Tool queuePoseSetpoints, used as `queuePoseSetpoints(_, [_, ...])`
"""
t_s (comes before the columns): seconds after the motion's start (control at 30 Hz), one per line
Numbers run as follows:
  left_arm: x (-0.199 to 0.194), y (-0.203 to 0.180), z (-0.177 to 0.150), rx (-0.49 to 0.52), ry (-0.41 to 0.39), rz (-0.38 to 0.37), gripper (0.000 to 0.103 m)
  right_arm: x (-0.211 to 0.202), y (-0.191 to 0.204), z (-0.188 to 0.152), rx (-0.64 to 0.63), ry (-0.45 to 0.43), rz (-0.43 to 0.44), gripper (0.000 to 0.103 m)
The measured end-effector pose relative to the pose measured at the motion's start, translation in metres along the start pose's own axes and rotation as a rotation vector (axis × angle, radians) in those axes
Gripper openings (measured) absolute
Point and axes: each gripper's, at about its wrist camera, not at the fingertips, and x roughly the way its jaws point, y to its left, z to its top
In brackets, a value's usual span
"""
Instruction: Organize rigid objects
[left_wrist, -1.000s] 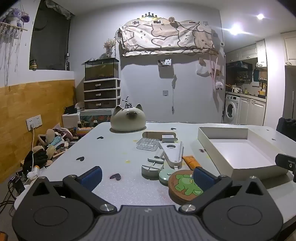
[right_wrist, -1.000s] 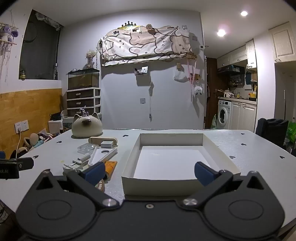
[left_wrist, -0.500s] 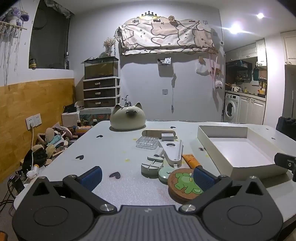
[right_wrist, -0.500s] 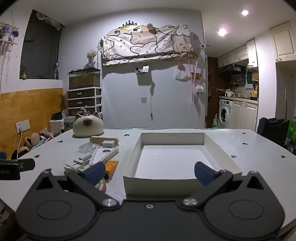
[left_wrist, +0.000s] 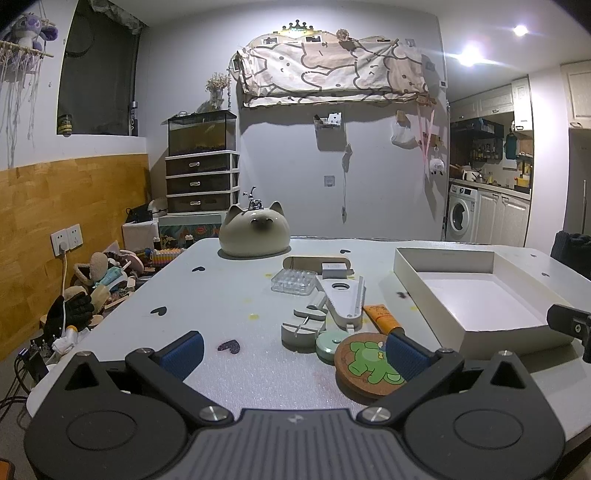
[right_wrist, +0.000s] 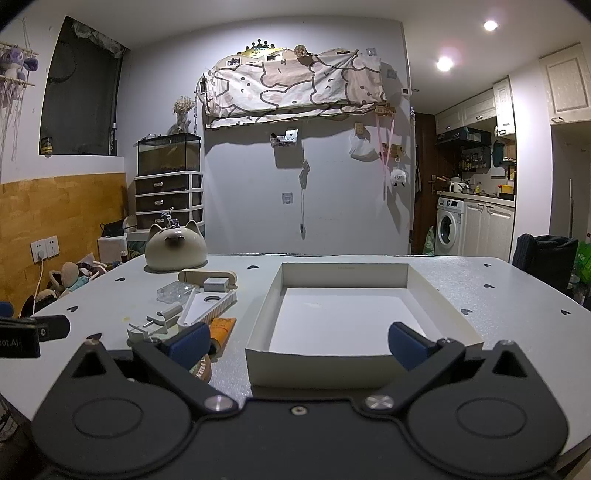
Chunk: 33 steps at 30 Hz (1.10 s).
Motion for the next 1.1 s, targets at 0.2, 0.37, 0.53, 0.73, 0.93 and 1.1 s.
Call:
queuePoseSetpoints(0.2, [-0.0002, -0.0002, -0.0002, 0.0, 0.001, -0.001, 0.103, 0.0, -0.0002, -0.0001, -0.001, 0.001, -0.001, 0.103])
queuePoseSetpoints(0.37, [-0.0001, 0.0, -0.0001, 0.0, 0.002, 0.0, 0.103, -0.0002, -0.0003, -0.0001, -0.001, 0.002, 0.0, 0.103])
queuePoseSetpoints(0.53, [0.0002, 0.0004, 0.0, 0.0, 0.003, -0.001, 0.103, 0.0001, -0.0003, -0.0004, -0.002, 0.002, -0.001, 0.103])
queuePoseSetpoints(0.73, [0.0005, 0.0007, -0.0038, 0.0, 0.004, -0.001, 0.103, 0.0005, -0.0003, -0.0006, -0.003, 0.002, -0.001, 0.103])
queuePoseSetpoints(0.93, [0.0009, 0.001, -0.003, 0.001, 0.005, -0.002, 0.103, -0.0013, -0.0006, 0.001, -0.004, 0.003, 0.001, 0.103])
queuePoseSetpoints(1.1, [0.001, 0.0008, -0.0028, 0.001, 0.005, -0.002, 0.103, 0.0005, 0.0003, -0.001, -0.004, 0.004, 0.0, 0.103])
